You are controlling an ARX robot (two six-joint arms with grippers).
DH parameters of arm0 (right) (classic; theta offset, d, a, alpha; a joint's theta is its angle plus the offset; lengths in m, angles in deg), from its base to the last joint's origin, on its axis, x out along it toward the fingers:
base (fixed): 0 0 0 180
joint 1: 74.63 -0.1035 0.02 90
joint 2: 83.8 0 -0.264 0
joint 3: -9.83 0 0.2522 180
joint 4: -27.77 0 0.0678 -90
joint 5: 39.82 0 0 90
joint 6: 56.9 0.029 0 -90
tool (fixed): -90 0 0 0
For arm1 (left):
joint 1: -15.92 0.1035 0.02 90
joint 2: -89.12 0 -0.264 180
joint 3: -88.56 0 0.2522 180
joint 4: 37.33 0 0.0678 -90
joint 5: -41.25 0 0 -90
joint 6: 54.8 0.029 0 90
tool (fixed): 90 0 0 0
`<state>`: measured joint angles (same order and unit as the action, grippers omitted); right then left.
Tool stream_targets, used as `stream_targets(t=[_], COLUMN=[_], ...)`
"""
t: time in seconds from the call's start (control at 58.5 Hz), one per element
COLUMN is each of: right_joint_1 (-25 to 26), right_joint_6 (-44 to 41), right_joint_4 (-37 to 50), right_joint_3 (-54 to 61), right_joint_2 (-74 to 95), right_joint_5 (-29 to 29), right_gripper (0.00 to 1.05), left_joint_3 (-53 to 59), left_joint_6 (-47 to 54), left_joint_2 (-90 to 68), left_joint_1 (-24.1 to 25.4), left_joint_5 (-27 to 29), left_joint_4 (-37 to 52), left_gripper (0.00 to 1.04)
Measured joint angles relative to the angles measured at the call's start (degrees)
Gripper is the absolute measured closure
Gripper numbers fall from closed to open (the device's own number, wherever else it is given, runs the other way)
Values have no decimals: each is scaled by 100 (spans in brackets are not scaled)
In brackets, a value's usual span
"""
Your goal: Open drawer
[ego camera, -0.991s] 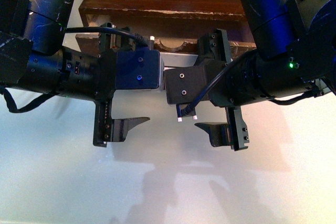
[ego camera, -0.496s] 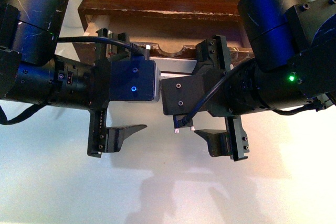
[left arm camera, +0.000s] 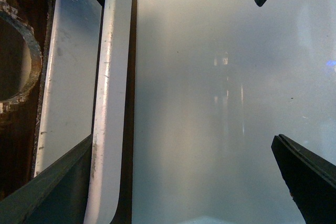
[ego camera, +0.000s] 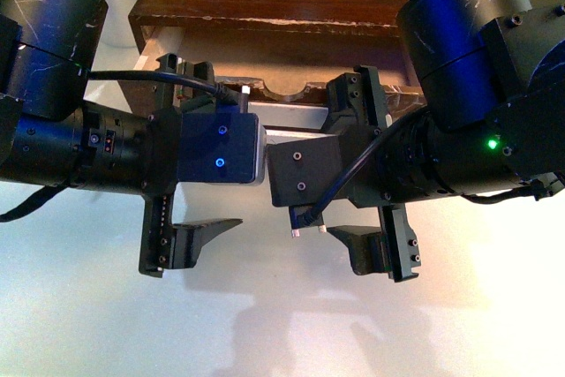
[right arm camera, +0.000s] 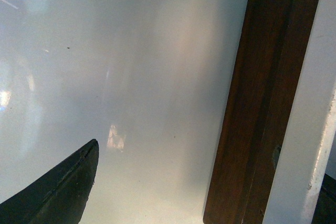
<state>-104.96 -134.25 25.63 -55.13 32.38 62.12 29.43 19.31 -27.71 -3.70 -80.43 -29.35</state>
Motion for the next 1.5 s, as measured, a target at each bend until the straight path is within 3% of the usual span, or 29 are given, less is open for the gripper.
stream_targets(t=[0.769,1.111,1.504], right_joint_1=[-129,-431,-203], right_joint_6=[37,330,719], right_joint_4=[162,490,732], right_joint_3=[125,103,146], right_joint_2=[-39,48,-291], right_joint_5=[11,114,321], right_gripper=[9,9,9], left_joint_3=[284,446,450], left_joint_6=[111,-166,-704], left_joint_2=[212,435,817], left_joint_1=[63,160,531], left_joint_5=[-44,-509,-870], left_joint_4=[-15,-46,-251], left_gripper=[8,8,8])
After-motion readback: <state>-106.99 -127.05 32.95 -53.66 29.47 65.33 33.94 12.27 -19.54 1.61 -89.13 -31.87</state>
